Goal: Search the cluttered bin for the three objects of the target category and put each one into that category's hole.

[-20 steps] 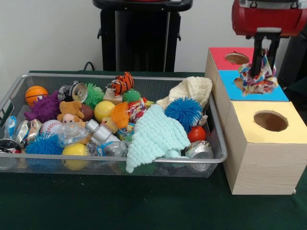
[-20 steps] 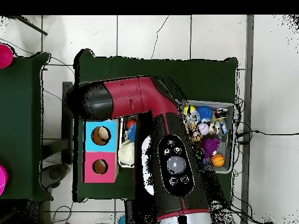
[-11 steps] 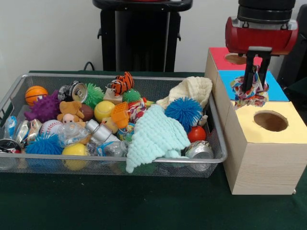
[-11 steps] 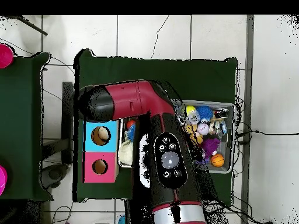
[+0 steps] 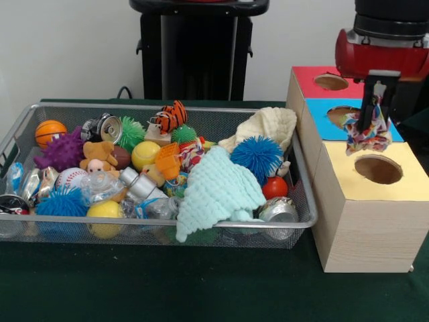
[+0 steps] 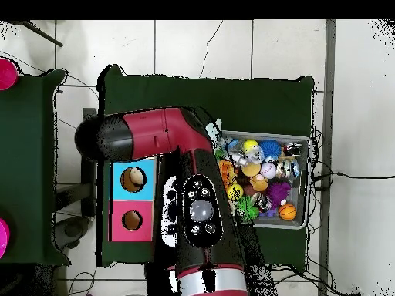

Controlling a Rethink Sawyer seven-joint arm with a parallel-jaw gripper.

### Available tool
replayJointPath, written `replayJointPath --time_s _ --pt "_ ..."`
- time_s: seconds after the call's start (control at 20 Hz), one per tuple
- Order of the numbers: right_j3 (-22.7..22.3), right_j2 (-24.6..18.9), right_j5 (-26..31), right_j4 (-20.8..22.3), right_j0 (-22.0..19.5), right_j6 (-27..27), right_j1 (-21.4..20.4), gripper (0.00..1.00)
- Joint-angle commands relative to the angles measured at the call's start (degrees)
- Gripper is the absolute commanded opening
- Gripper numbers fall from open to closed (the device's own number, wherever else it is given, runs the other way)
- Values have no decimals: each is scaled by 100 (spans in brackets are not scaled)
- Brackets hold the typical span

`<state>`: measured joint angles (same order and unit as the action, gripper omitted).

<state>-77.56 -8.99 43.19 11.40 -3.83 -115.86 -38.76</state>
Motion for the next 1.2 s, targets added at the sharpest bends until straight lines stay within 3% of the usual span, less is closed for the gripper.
replayJointPath --time_s 0.05,0.25,0.65,1.05,1.2 --pt "503 225 66 -300 162 -1393 462 0" --pt "741 398 258 -356 329 -1416 555 0" --pt "838 353 -327 -491 159 -1091 1076 0" --pt "1150 609 -23 -453 358 -1116 1225 0" --pt "1081 700 -32 -446 447 -1150 1199 0"
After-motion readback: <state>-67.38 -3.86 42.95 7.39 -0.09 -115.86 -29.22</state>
